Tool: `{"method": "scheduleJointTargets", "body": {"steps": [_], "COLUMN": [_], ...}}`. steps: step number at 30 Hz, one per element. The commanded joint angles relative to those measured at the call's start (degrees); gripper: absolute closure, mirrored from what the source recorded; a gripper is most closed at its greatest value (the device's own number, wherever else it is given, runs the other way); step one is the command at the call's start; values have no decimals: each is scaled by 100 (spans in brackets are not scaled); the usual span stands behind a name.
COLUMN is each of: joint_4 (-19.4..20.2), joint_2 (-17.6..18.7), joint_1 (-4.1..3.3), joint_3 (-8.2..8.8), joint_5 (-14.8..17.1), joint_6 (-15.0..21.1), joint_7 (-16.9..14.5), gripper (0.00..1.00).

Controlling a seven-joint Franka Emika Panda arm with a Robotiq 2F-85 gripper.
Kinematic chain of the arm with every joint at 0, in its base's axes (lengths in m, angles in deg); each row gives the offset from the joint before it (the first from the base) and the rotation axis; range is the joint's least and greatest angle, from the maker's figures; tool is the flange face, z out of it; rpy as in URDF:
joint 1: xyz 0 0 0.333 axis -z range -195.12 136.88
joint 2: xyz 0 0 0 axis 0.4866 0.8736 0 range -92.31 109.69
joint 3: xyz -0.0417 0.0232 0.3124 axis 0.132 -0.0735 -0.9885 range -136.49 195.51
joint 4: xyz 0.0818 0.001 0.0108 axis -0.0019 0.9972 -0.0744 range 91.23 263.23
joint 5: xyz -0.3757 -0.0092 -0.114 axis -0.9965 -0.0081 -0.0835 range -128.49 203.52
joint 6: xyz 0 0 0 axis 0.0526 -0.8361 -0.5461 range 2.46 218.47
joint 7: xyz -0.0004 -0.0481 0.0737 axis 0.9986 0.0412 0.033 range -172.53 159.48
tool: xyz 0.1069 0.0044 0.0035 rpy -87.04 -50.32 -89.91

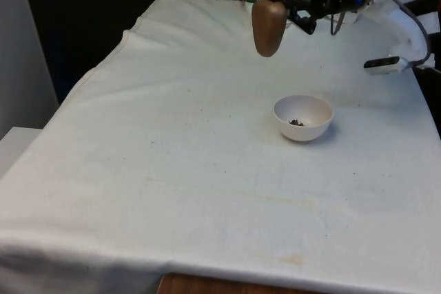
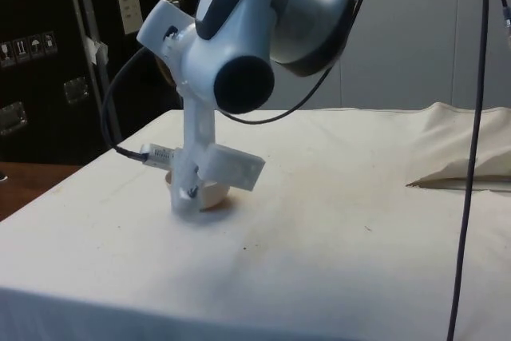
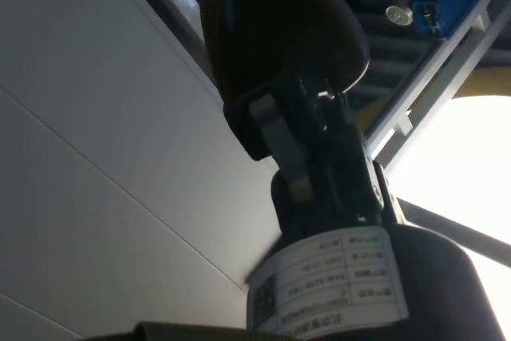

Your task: Pour the coffee beans from the cup into the bowl.

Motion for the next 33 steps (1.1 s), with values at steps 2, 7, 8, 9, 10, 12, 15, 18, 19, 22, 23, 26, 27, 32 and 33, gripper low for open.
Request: {"method": "scheduleJointTargets", "body": {"steps": [2,7,8,9,10,12,15,18,19,22,23,26,27,32,33], "joint_4": [11,11,17,17,17,0,11,11,11,0,11,6,6,6,0], "joint_2": [-86,-172,-189,-206,-218,-189,-264,-309,-321,-304,-355,-378,-390,-430,-390], "joint_1": [57,69,69,69,63,29,80,92,92,46,86,92,92,92,52], "joint_3": [0,52,63,74,86,109,103,126,138,172,160,172,172,201,212], "joint_5": [92,235,264,292,315,292,430,556,584,607,710,808,837,1003,940], "joint_6": [195,338,367,395,418,321,504,590,613,544,688,733,751,831,710], "joint_7": [-11,-6,0,0,0,17,-29,-46,-46,-6,-69,-92,-97,-138,-69], "gripper": [100,100,100,100,100,100,100,100,100,100,100,100,100,100,100]}}
